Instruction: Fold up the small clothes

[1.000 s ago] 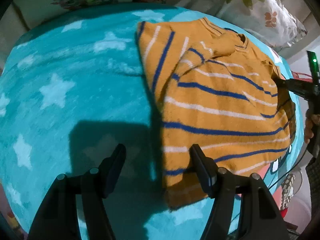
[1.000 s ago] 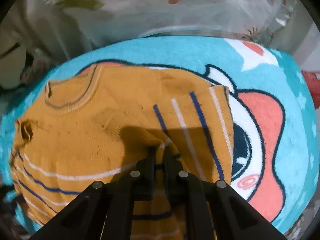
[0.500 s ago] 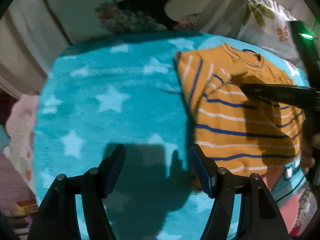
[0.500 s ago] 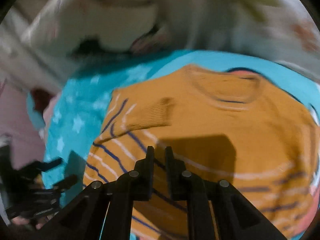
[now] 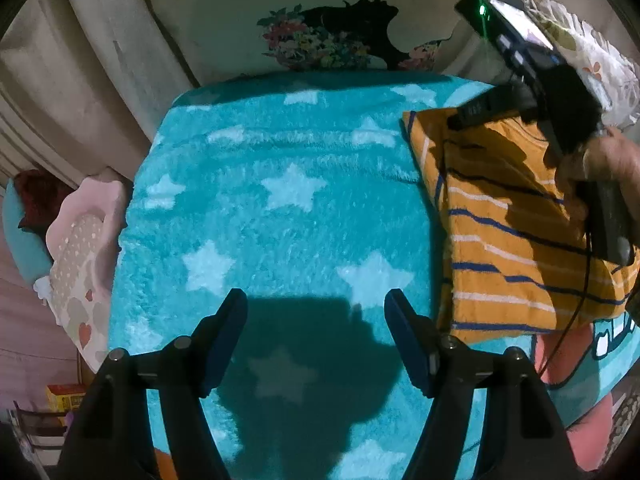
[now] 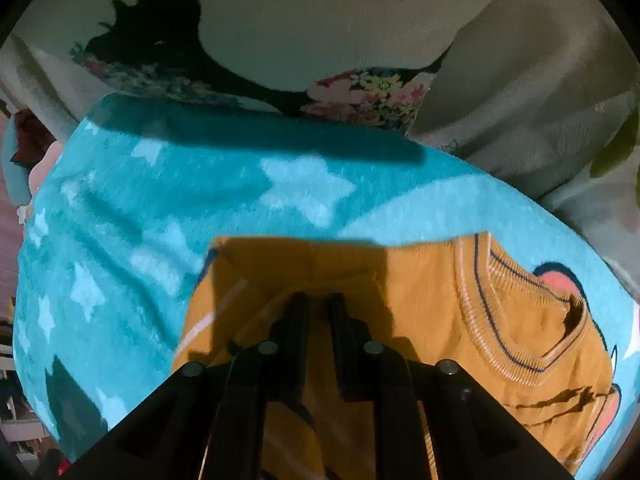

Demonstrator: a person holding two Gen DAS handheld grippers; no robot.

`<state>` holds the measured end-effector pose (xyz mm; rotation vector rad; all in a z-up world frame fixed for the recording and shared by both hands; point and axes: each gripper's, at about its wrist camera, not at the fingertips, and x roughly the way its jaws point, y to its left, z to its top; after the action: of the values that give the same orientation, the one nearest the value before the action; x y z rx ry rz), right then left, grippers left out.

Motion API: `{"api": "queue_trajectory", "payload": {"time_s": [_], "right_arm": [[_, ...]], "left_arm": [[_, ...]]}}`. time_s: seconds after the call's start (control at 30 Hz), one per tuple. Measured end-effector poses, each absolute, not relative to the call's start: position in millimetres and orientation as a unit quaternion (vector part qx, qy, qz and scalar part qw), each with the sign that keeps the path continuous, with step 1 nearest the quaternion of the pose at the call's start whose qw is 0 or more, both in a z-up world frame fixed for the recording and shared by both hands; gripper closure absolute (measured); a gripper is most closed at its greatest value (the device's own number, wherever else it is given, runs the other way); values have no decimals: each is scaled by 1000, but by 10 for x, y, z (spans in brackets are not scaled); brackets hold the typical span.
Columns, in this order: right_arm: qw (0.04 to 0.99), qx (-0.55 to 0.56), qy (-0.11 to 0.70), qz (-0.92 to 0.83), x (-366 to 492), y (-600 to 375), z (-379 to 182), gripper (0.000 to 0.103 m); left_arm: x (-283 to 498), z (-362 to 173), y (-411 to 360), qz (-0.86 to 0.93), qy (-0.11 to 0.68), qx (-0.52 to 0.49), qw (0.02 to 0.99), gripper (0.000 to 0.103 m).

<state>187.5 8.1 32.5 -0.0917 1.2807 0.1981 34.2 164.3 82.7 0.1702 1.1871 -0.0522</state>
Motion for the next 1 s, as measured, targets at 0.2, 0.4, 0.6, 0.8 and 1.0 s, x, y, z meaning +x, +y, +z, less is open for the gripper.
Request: {"api": "queue_trajectory", "payload": {"time_s": [0.2, 0.4, 0.6, 0.8, 1.0], "right_arm": [[822, 38, 559, 106, 1751, -178, 695, 59], [808, 92, 571, 114, 1310, -695, 746, 58], [784, 134, 596, 108, 660, -1432, 561, 58], [777, 137, 611, 66, -51, -2272, 235, 60], [795, 238, 555, 60, -449, -3016, 424, 66]], "left_arm": [[321, 800, 1492, -30, 561, 88, 823, 33], [231, 892, 1224, -36, 549, 99, 829, 33], [13, 1051, 915, -30, 534, 106, 838, 33], [-295, 1110, 500, -33, 530, 116, 840, 33], [-567, 1055, 190, -36, 542, 107, 833, 32]]}}
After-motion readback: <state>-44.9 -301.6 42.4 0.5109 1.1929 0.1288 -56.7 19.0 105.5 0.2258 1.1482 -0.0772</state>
